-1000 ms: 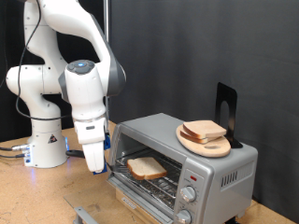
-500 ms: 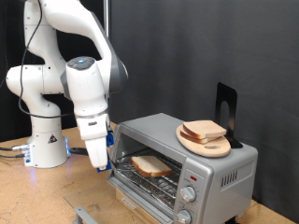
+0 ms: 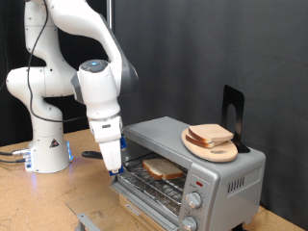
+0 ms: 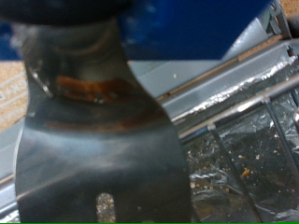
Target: Make a piece of toast with the oven
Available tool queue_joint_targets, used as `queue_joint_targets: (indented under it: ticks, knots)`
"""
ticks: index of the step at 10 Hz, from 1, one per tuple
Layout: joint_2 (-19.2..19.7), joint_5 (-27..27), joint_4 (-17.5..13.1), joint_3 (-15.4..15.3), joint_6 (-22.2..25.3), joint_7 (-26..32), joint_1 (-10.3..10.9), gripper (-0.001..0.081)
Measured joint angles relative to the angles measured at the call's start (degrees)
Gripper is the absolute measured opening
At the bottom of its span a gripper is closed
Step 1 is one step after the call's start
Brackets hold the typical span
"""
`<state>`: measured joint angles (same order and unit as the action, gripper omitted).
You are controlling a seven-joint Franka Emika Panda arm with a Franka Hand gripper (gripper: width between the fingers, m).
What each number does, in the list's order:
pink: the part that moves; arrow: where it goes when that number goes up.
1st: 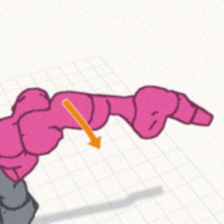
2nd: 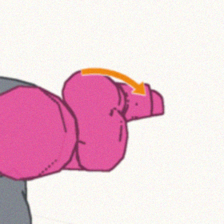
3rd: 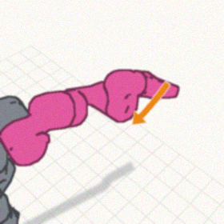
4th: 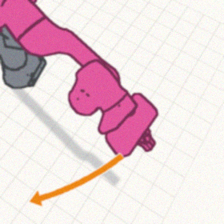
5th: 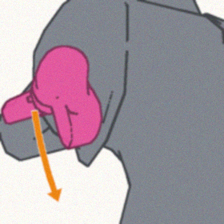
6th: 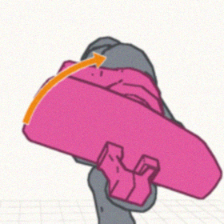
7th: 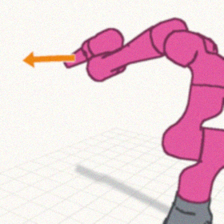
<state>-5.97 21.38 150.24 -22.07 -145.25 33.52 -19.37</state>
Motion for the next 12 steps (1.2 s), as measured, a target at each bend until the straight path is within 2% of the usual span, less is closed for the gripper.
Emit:
queue_joint_targets:
  ticks: [3, 5, 9, 12]
  knots:
    - [-0.2, 0.2, 0.4, -0.3, -0.1, -0.4, 0.0, 0.0383]
    - [-0.8, -0.9, 1.5, 0.6, 0.8, 0.7, -0.9, 0.0383]
    - [-3.6, -1.0, 2.6, 4.9, 6.2, 6.4, -3.8, 0.0383]
    - [-6.1, 3.5, 2.4, 9.1, 10.0, 12.7, -4.5, 0.0383]
